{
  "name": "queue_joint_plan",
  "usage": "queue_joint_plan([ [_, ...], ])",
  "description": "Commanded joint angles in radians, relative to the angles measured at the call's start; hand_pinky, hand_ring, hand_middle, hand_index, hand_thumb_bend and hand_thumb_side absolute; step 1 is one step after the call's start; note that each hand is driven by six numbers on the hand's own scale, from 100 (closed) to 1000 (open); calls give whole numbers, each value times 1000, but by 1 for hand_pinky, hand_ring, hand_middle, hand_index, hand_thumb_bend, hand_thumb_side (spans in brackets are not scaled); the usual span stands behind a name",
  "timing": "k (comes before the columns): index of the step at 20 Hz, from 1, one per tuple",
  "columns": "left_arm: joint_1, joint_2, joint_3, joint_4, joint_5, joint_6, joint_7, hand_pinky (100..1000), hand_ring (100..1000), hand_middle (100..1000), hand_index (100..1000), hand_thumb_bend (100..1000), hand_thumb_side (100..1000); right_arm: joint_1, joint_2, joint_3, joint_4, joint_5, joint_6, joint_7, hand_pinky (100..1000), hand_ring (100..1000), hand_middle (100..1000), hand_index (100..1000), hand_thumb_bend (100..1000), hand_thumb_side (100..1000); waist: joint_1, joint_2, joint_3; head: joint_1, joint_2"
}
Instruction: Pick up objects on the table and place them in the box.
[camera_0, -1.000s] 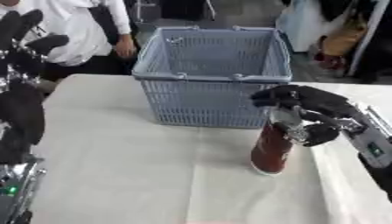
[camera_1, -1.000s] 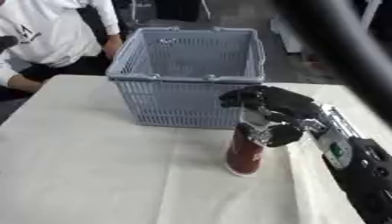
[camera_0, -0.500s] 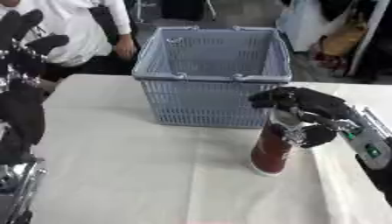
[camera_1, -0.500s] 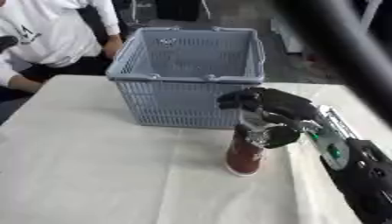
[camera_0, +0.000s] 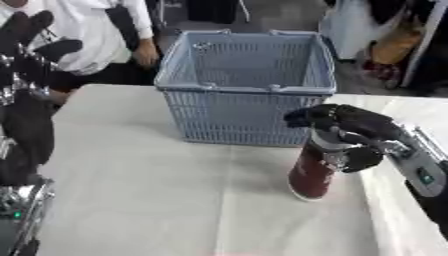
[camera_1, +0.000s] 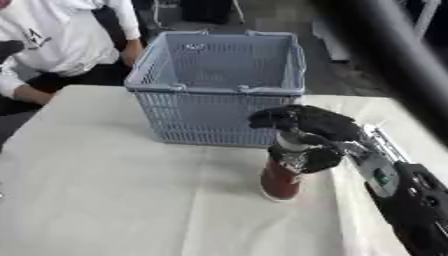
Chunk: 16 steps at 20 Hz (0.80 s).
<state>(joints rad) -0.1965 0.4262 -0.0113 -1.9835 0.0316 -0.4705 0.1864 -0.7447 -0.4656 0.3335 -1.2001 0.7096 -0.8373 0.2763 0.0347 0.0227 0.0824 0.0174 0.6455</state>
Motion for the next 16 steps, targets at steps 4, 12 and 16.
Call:
queue_joint_plan([
  [4, -13, 21, 2, -17, 6, -2, -5, 920, 737, 908, 1000, 455, 1000, -10, -6, -4, -3, 2, -70, 81, 783, 829, 918, 962, 100, 1000, 0, -7, 4, 8, -9],
  [12, -13, 20, 2, -17, 6, -1, -6, 921, 737, 909, 1000, 454, 1000, -8, -4, -8, 10, 9, -70, 83, 789, 828, 917, 960, 100, 1000, 0, -6, 4, 9, -10],
  [16, -13, 20, 2, -17, 7, -2, -5, 921, 737, 909, 1000, 453, 1000, -6, 0, -9, 17, 15, -70, 80, 790, 828, 917, 961, 100, 1000, 1, -7, 4, 10, -10],
])
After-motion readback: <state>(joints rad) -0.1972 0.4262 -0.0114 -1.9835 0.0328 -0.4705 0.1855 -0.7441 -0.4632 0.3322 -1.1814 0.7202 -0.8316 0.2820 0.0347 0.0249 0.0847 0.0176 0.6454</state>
